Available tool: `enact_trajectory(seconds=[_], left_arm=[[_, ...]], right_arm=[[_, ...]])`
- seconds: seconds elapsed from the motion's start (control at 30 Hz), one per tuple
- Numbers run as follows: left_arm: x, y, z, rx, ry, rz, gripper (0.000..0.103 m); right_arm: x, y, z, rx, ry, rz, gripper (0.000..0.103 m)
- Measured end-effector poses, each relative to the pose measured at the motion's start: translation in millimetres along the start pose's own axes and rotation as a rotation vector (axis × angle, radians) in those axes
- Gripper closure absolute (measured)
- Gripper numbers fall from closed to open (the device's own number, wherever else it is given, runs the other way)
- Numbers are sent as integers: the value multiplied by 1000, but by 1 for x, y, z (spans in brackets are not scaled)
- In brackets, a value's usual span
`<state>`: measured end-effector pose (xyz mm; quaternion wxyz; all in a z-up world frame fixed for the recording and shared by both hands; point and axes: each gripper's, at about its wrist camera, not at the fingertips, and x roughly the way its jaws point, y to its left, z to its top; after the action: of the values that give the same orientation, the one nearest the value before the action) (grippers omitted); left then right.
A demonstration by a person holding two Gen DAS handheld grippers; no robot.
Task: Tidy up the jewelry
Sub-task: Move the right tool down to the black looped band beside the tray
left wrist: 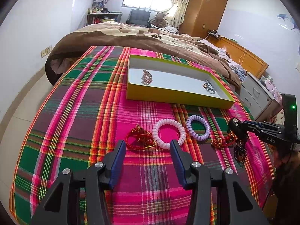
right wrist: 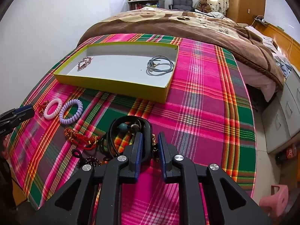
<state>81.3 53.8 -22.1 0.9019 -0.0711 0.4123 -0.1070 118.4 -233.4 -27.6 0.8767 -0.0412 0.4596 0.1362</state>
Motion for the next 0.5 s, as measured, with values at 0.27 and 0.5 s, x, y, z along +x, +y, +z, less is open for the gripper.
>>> enact_trajectory(seconds=[0.27,0.5], left_arm=[[2,-2,-2,-4,10,2,55],[4,0,-1,-11,18,14,55]], right_arm=[[15,-8,8,26,48,35,77],[11,-8,3,19,46,44,78]])
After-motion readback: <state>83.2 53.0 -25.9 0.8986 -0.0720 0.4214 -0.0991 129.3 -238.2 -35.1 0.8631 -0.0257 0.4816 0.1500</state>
